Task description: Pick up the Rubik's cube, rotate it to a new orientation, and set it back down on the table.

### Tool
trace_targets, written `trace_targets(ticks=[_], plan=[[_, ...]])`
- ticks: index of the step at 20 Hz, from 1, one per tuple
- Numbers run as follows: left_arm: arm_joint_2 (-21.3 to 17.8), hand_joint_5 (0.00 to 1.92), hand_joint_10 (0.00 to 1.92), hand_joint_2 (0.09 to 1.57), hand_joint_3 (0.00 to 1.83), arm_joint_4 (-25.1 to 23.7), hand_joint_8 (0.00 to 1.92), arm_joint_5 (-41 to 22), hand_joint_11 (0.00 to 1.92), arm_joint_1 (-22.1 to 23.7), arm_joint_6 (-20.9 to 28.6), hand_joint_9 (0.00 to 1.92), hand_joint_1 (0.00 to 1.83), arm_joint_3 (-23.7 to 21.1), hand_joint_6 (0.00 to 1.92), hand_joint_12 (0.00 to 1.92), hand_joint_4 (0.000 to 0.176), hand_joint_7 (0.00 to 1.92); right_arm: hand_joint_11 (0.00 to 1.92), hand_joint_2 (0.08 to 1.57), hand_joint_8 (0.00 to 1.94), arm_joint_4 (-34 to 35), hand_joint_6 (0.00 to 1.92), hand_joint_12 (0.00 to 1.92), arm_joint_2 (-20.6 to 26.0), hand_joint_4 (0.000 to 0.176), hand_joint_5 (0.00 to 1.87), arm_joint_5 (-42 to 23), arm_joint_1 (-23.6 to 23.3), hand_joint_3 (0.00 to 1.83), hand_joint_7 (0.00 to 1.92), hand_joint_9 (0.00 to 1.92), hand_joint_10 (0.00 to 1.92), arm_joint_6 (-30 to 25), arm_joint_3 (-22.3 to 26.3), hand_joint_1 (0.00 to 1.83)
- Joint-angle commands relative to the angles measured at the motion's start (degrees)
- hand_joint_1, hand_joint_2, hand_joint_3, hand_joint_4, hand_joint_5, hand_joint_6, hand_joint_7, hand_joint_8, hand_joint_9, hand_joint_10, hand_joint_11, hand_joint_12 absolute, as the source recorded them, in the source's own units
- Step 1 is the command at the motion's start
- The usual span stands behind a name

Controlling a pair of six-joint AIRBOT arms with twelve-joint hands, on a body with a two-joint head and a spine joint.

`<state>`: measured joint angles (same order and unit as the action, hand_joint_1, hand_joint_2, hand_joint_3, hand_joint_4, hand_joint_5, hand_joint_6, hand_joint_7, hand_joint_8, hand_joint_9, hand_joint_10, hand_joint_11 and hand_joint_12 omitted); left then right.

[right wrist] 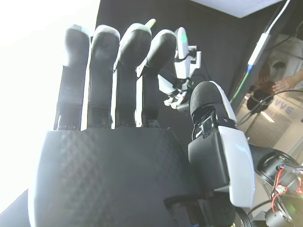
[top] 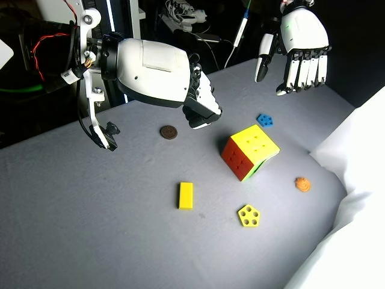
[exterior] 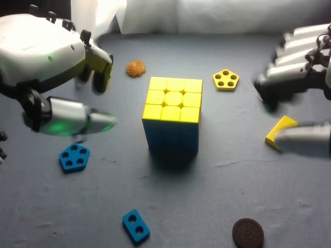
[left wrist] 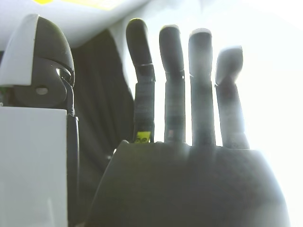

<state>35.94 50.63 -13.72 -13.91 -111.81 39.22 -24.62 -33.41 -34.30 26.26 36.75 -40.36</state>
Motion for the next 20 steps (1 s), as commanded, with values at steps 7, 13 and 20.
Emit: trace_targets(ticks=[7,13,20], plan=[[1.17,0.09,0.0,1.25,0.0,0.38,0.0,-5.75,0.0,1.2,-0.03,0.16,0.0,0.09,0.0,0.32,0.0,0.15,0.0,1.29,0.0,1.73,0.0,0.0,0.14,0.0,0.0,-6.51,-0.81,0.01,0.0,0.0,0.0,-0.21,0.07,0.02],[7.27,0.07,0.0,1.18,0.0,5.12,0.0,-9.42,0.0,-0.39,-0.01,0.12,0.0,1.97,0.0,0.2,0.0,0.11,0.0,1.28,0.0,1.67,0.0,0.0,0.14,0.0,0.0,-6.51,-0.8,0.0,0.01,0.0,0.0,0.13,0.08,0.05],[14.3,0.03,0.0,1.16,0.0,8.58,0.0,-16.22,0.0,-4.73,-0.03,0.1,0.0,3.19,0.0,0.19,0.0,0.08,0.0,1.26,0.01,1.65,0.0,0.0,0.12,0.0,0.0,-6.5,-0.82,0.0,0.02,0.0,0.0,1.07,0.08,0.0]])
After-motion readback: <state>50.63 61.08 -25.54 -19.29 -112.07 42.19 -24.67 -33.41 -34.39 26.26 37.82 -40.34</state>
